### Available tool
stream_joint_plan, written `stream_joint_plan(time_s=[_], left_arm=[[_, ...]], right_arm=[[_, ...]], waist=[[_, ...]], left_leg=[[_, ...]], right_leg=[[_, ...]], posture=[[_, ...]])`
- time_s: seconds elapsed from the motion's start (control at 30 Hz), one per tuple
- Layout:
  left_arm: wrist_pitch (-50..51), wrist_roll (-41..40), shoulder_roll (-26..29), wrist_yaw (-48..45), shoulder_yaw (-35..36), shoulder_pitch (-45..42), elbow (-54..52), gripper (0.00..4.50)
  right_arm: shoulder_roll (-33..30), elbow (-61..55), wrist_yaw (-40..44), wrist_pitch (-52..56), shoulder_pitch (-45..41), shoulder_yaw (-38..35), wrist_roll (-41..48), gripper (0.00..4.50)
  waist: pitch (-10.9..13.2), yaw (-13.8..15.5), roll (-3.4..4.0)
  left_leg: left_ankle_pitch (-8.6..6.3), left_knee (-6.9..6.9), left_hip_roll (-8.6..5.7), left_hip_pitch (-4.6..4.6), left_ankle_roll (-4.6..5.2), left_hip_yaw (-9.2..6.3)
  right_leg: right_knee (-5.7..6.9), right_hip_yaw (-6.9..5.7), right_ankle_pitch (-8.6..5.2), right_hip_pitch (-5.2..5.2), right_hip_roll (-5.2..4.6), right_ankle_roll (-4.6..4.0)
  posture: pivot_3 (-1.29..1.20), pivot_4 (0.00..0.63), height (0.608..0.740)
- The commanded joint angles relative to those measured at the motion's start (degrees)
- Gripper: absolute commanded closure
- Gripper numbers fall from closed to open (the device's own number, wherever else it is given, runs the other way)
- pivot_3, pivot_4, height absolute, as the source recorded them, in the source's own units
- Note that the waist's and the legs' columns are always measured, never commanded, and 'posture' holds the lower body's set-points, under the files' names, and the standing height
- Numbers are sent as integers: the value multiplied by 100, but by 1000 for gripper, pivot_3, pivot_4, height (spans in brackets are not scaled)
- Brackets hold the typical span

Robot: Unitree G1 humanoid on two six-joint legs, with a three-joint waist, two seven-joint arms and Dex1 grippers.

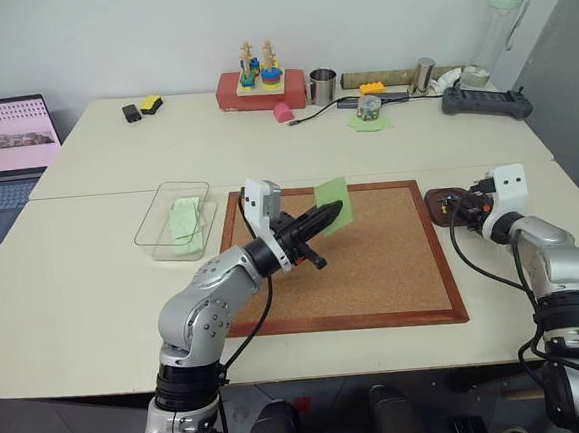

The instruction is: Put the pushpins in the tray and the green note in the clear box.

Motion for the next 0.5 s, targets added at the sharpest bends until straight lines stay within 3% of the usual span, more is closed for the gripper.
stream_joint_plan(time_s=[0.03, 0.07, 0.27, 0.5], left_arm=[[-113, 36, 184, 252, 263, 72, -566, 4500], [-128, 69, 258, 371, 386, 107, -663, 4500], [-400, 624, 945, 931, 1190, 443, -780, 4500], [-626, 1245, 1756, 1416, 2085, 406, -207, 4500]], right_arm=[[-425, -940, 638, 192, 20, -153, 398, 958], [-568, -1233, 991, 181, 79, -42, 494, 694], [-1099, -2942, 3100, -148, 208, 736, 1220, 694], [-744, -3128, 3517, 57, -777, 1226, 1598, 694]], waist=[[1, 0, 1], [1, 0, 1], [1, -30, 1], [7, 6, -9]], left_leg=[[0, 0, 1, 0, 0, 0], [0, 0, 1, -2, 0, -1], [-1, -3, 5, 5, 1, -3], [0, 2, 9, 4, 0, -12]], right_leg=[[0, 0, 0, 0, 0, 0], [-1, 0, -1, -1, 0, 2], [-3, -3, -8, 0, 6, 13], [-2, -9, -7, 2, 1, 13]], posture=[[0, 150, 740], [0, 150, 740], [0, 150, 740], [0, 150, 740]])
